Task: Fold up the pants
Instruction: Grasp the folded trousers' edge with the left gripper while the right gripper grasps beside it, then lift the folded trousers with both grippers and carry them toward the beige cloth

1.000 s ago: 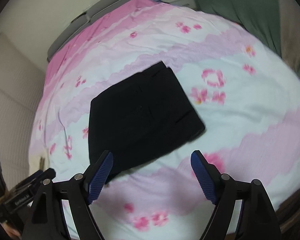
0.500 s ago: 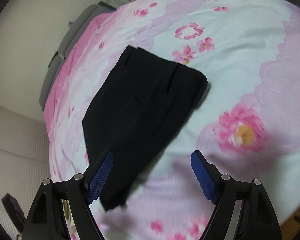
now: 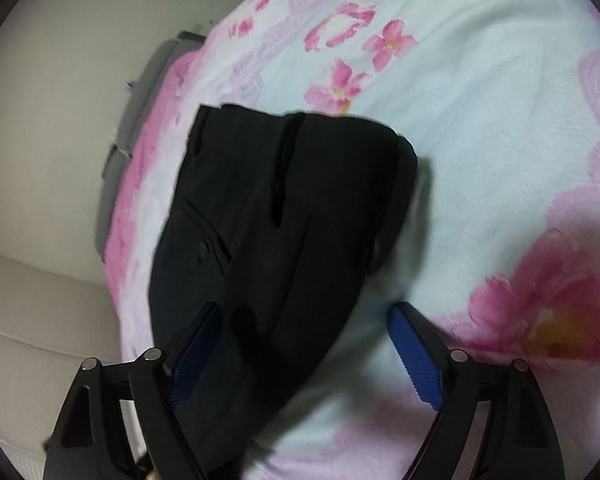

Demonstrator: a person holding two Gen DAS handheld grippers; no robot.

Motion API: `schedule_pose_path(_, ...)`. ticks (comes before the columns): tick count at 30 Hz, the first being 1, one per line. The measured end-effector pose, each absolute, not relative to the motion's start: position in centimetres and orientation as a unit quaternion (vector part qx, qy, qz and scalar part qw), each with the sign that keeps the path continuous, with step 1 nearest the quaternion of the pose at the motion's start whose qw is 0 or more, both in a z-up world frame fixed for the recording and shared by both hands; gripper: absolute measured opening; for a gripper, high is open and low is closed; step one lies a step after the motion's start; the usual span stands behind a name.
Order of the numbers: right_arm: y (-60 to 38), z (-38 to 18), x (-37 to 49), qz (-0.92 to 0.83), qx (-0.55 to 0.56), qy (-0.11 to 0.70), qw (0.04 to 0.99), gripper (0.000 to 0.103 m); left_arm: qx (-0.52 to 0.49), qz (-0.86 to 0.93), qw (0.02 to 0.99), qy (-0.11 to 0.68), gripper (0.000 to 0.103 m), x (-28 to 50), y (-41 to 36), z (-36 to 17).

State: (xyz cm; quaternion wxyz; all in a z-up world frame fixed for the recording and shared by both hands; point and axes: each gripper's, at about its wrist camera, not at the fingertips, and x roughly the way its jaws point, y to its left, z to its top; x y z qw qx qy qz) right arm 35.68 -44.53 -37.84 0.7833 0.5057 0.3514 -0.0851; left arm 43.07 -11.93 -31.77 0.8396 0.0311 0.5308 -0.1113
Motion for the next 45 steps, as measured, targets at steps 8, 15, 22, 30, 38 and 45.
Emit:
schedule_pose_path(8, -46.3, -38.2, 38.5, -0.074, 0.502, 0.319, 0.801, 0.087, 0.015, -0.126, 0.842, 0.525, 0.096, 45.3, -12.2, -32.5)
schedule_pose_path(15, -45.7, -37.9, 42.1, -0.094, 0.442, 0.340, 0.825, 0.086, 0.009, -0.135, 0.846, 0.515, 0.096, 48.4, -12.2, -32.8)
schedule_pose_path(22, -45.4, -37.4, 42.7, -0.126, 0.383, 0.372, 0.836, 0.056, -0.018, -0.154, 0.838, 0.523, 0.096, 51.8, -11.9, -33.5)
schedule_pose_path(30, -45.0, -37.1, 42.4, -0.126, 0.355, 0.385, 0.842, 0.049, -0.073, -0.213, 0.821, 0.524, 0.095, 55.8, -11.8, -34.6)
schedule_pose_path(38, -44.7, -37.1, 42.9, -0.132, 0.349, 0.390, 0.842, 0.050, -0.089, -0.283, 0.797, 0.526, 0.079, 59.5, -13.6, -36.0)
schedule_pose_path(45, -44.9, -37.3, 43.3, -0.127, 0.347, 0.392, 0.843, 0.049, -0.130, -0.323, 0.764, 0.543, 0.074, 62.5, -15.9, -37.5)
